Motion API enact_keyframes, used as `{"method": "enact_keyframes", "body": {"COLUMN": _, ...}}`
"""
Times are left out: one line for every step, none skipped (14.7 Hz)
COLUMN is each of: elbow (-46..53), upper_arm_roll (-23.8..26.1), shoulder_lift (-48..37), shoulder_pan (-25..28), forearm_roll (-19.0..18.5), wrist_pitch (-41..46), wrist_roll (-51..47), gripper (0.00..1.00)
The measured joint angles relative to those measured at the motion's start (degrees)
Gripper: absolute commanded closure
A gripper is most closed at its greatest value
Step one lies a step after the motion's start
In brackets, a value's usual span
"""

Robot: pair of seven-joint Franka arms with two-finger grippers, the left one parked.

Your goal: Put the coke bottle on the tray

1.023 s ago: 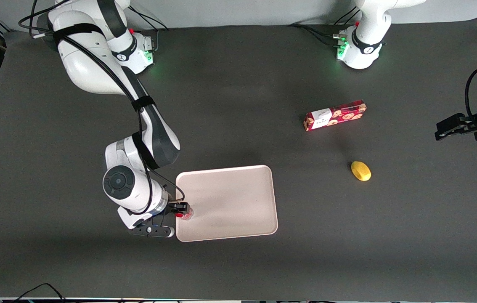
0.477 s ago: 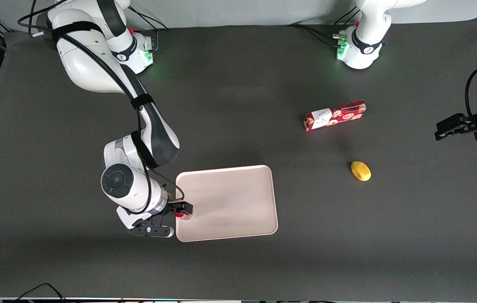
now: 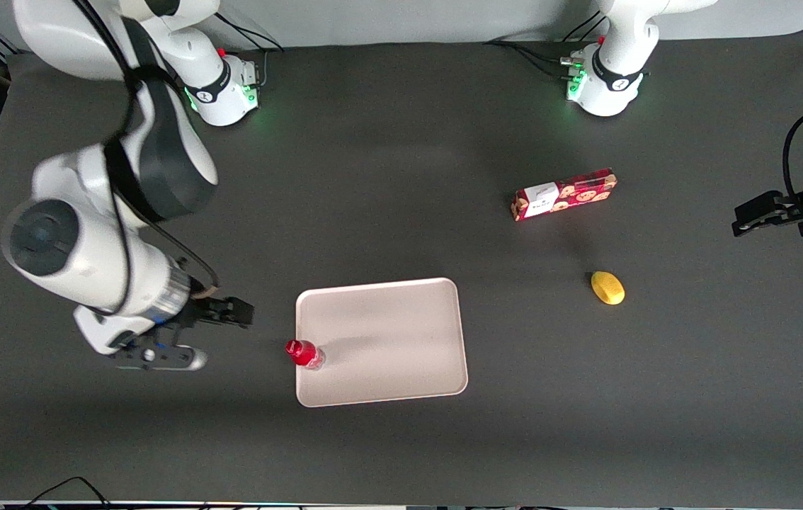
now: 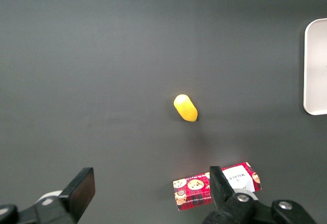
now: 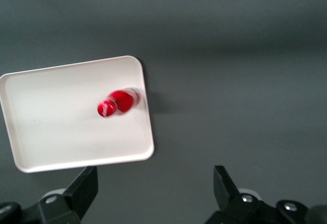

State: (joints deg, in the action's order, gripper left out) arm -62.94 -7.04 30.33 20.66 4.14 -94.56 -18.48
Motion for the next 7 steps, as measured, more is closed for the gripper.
{"method": "enact_keyframes", "body": {"elbow": -0.06, "upper_arm_roll": -0.94, "shoulder_lift": -3.67, "shoulder_pan": -0.93, "forearm_roll": 0.12, "wrist_pitch": 3.64, "wrist_roll": 0.79, "gripper": 0.0}}
{"method": "enact_keyframes", "body": {"elbow": -0.34, "upper_arm_roll": -1.51, "shoulder_lift": -6.98, "shoulder_pan": -2.14, "forearm_roll": 0.23, "wrist_pitch": 6.92, "wrist_roll": 2.09, "gripper": 0.0}}
{"method": "enact_keyframes", "body": {"elbow": -1.27, "upper_arm_roll": -1.79, "shoulder_lift": -9.95, "shoulder_pan": -3.41, "forearm_roll": 0.36, "wrist_pitch": 9.14, "wrist_roll": 3.35, "gripper": 0.0}}
{"method": "enact_keyframes", "body": {"elbow": -3.0, "upper_arm_roll": -1.94, "shoulder_lift": -12.66, "shoulder_pan": -4.55, "forearm_roll": 0.43, "wrist_pitch": 10.18, "wrist_roll": 4.1, "gripper": 0.0}}
{"method": "enact_keyframes", "body": {"elbow": -5.17, "upper_arm_roll": -2.05, "shoulder_lift": -14.77, "shoulder_pan": -5.65, "forearm_roll": 0.44, "wrist_pitch": 10.28, "wrist_roll": 4.26, "gripper": 0.0}}
{"method": "enact_keyframes", "body": {"elbow": -7.47, "upper_arm_roll": -2.08, "shoulder_lift": -16.18, "shoulder_pan": -7.11, "forearm_roll": 0.44, "wrist_pitch": 10.16, "wrist_roll": 4.4, "gripper": 0.0}}
{"method": "enact_keyframes", "body": {"elbow": -9.57, "upper_arm_roll": -2.08, "shoulder_lift": -16.93, "shoulder_pan": -8.69, "forearm_roll": 0.44, "wrist_pitch": 9.69, "wrist_roll": 4.85, "gripper": 0.0}}
